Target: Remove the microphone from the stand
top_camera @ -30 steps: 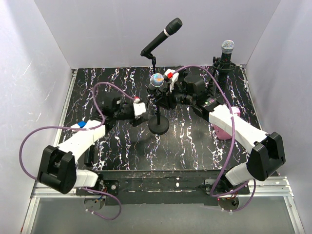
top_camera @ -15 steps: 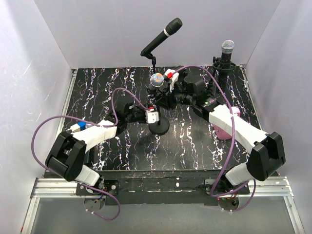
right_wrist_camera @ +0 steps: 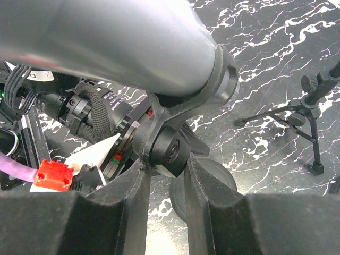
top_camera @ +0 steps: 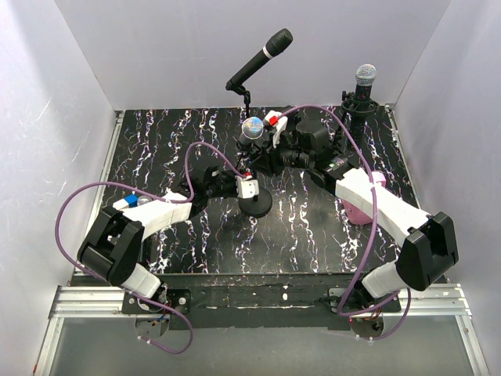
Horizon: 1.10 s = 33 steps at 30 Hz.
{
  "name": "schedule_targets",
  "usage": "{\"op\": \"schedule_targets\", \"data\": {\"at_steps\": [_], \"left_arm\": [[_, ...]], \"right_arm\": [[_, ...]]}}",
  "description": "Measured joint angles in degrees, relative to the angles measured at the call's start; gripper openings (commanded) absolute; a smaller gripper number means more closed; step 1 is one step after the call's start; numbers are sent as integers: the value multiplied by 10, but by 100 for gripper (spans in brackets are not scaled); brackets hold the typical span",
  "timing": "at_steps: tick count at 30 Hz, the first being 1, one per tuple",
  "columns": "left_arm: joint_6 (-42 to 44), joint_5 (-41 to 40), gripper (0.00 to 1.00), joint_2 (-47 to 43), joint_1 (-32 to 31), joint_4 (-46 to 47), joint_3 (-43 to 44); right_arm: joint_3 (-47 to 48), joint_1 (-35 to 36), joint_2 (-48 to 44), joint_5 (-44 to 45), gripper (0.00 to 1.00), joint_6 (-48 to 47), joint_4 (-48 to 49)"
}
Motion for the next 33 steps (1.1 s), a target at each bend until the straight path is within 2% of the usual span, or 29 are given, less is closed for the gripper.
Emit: {"op": "schedule_targets", "data": {"at_steps": [6, 9, 15, 18, 27, 33], "left_arm": [[-15, -11, 7, 0, 0, -19, 8], [-35, -17, 0, 0, 0, -43, 20], [-123, -30, 0, 0, 0, -97, 47], [-197, -17, 0, 0, 2, -116, 59], [-521, 46, 0, 2, 54, -144, 78], [-668, 100, 0, 20, 108, -116, 83]], "right_arm": [[0, 0, 0, 0, 1, 0, 0], [0, 0, 0, 0, 1, 0, 0], [0, -3, 0, 5, 1, 4, 1], [0, -7, 0, 10, 1, 11, 0], [0, -1, 1, 4, 1, 17, -43], [0, 8, 6, -2, 1, 20, -76]]}}
